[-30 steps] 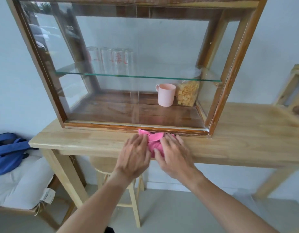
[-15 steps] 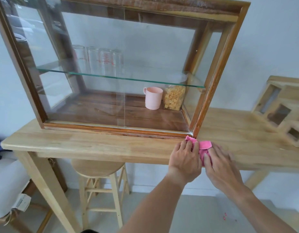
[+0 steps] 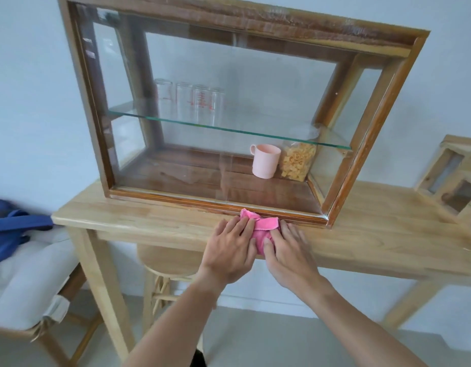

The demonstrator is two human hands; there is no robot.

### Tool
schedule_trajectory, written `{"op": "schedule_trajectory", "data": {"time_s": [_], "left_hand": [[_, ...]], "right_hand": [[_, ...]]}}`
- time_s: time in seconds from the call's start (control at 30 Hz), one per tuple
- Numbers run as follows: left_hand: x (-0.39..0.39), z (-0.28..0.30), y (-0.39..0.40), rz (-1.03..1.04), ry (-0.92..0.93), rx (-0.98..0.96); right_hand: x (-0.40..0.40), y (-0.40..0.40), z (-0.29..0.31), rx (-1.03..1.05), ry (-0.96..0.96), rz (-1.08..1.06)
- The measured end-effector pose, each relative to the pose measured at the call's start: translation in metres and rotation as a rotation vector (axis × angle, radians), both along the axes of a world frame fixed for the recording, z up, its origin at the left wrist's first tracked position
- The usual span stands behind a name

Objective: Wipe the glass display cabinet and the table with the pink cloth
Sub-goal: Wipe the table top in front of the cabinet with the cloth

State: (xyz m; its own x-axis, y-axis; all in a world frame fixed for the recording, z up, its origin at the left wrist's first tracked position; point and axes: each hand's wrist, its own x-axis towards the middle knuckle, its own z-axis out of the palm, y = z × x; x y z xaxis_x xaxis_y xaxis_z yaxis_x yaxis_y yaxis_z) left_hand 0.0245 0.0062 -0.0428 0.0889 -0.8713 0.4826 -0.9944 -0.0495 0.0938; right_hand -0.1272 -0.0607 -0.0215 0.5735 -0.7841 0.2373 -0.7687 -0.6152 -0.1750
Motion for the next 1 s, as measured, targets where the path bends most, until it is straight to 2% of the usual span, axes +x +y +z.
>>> {"op": "schedule_trajectory", "data": {"time_s": [0.33, 0.47, 0.6, 0.7, 0.8, 0.83, 0.9, 1.0], "left_hand": [[0.142, 0.003, 0.096, 0.406, 0.056, 0.093], [0.181, 0.004, 0.116, 0.519, 0.139, 0.1], [0.203, 0.004, 0.119, 0.599, 0.204, 0.089], [0.204, 0.007, 0.11, 0.692, 0.355, 0.126], [0.194, 0.015, 0.11, 0.803, 0.447, 0.033], [0.19, 0.015, 0.113, 0.777, 0.39, -0.044], [0.183, 0.01, 0.121, 0.568, 0.213, -0.146], [0.17, -0.001, 0.13, 0.258, 0.056, -0.129]], "right_hand": [[0.161, 0.076, 0.005, 0.011, 0.04, 0.252], [0.207, 0.091, 0.004, 0.007, 0.03, 0.335], [0.219, 0.094, 0.002, 0.04, 0.062, 0.418], [0.207, 0.09, -0.001, -0.009, 0.116, 0.471], [0.188, 0.091, 0.002, -0.043, 0.031, 0.515], [0.183, 0.09, 0.003, -0.06, -0.019, 0.522], [0.173, 0.085, 0.008, -0.101, -0.114, 0.529], [0.153, 0.067, 0.017, -0.119, -0.175, 0.494]]}}
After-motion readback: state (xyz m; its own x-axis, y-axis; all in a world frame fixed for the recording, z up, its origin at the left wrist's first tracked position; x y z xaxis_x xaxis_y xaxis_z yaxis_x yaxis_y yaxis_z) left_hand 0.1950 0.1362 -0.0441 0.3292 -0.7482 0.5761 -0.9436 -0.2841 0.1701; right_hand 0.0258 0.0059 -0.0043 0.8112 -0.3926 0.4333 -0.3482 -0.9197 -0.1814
